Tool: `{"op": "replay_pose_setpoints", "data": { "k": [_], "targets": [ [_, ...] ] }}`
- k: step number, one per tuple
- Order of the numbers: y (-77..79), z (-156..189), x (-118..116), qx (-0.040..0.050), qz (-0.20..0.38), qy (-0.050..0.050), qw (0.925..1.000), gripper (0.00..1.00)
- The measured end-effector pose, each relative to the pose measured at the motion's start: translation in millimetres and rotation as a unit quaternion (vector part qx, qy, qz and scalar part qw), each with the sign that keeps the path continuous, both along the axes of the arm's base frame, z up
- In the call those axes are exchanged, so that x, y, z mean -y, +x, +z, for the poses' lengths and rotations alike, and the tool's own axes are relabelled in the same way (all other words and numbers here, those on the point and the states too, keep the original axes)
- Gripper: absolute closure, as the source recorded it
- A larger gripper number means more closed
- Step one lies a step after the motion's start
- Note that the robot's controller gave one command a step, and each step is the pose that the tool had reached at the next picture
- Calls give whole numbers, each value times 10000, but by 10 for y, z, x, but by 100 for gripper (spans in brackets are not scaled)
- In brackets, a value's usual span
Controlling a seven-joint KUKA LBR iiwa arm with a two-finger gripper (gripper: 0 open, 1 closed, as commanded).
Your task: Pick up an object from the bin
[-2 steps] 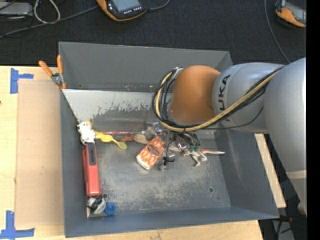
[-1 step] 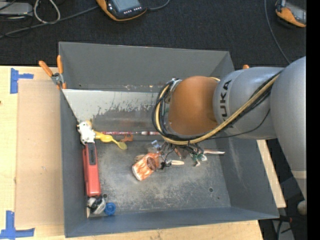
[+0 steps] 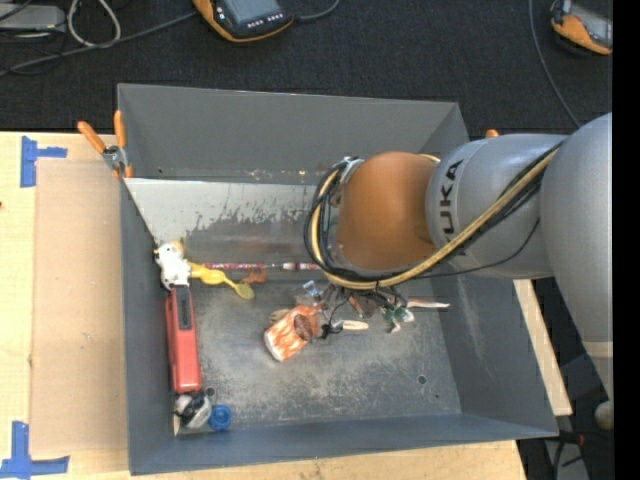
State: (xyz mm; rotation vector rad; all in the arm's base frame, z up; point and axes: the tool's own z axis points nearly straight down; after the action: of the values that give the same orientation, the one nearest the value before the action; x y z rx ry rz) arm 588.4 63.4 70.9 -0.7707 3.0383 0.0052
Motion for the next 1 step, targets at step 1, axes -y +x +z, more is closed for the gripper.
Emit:
{"op": "replay_pose_setpoints", "data": {
  "k": [1],
  "targets": [
    [-51, 572, -24, -32, -44, -2, 10000, 100]
  ]
}}
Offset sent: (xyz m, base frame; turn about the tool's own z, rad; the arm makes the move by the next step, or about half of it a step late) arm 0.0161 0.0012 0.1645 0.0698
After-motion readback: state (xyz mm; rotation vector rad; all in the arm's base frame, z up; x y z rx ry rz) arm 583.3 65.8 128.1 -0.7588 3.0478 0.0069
